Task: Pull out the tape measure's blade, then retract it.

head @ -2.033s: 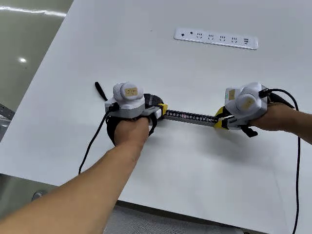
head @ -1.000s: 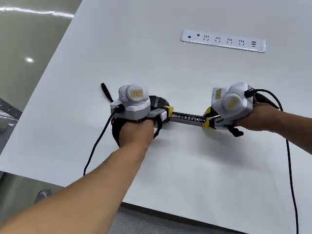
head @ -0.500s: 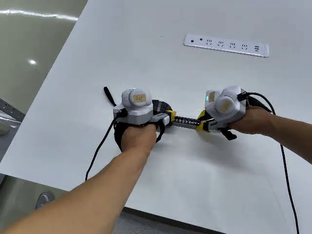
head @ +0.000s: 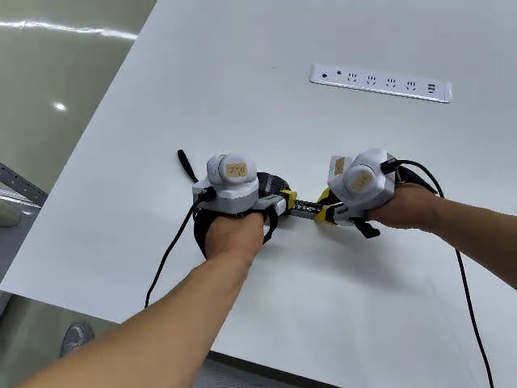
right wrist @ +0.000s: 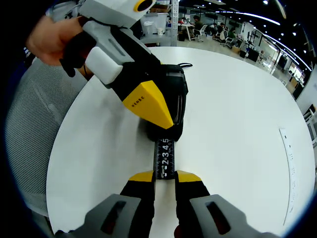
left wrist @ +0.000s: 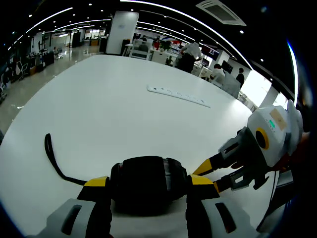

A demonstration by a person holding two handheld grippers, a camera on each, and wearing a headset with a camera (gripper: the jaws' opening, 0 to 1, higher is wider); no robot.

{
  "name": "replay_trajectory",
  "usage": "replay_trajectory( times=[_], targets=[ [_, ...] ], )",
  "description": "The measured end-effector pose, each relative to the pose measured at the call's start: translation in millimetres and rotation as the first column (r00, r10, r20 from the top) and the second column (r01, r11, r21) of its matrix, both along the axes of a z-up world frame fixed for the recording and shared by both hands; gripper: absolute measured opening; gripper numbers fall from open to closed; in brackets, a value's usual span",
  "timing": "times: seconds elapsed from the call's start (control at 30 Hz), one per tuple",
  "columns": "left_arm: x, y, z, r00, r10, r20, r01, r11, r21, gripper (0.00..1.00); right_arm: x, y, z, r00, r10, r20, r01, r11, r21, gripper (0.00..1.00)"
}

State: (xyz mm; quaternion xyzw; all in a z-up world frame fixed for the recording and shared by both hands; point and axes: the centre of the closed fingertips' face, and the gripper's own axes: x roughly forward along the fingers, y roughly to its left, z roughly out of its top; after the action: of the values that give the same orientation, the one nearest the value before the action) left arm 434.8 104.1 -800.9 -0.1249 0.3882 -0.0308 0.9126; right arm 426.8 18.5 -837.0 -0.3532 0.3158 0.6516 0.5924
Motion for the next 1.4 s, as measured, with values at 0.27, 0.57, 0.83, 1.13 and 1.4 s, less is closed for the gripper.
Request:
replay_trajectory(
  times=[0.27, 0.57, 0.83, 1.13, 1.4],
  targets=[
    [0.6, 0.8, -1.4, 1.0, -0.001, 0.0, 0.001, 1.0, -0.002, 0.57, 1.0, 8.6, -2.9, 1.0, 0.0, 0.0, 0.0, 1.0, 0.005, 0.11],
    [0.9, 0.6, -1.6, 1.0, -0.002, 0.001, 0.002, 1.0, -0.002, 0.57, 1.2, 15.7, -3.1, 1.0, -0.009, 0.0, 0.009, 1.0, 0.008, 0.11],
    [0.7, 0.4, -1.4, 1.0, -0.003, -0.001, 0.003, 1.0, -0.004, 0.57, -0.1, 23.4, -2.7, 1.0, -0.022, -0.007, 0.022, 1.0, 0.018, 0.11],
    [0.4, 1.1, -0.9, 1.0, -0.001, -0.001, 0.001, 1.0, -0.005, 0.57, -0.7, 30.2, -1.9, 0.999, -0.033, -0.015, 0.033, 0.999, 0.024, 0.11],
    [0.3, 1.1, -1.2, 1.0, -0.001, -0.001, 0.001, 1.0, -0.007, 0.57, -1.9, 34.0, -1.3, 0.999, -0.041, -0.016, 0.041, 0.999, 0.028, 0.11]
  ],
)
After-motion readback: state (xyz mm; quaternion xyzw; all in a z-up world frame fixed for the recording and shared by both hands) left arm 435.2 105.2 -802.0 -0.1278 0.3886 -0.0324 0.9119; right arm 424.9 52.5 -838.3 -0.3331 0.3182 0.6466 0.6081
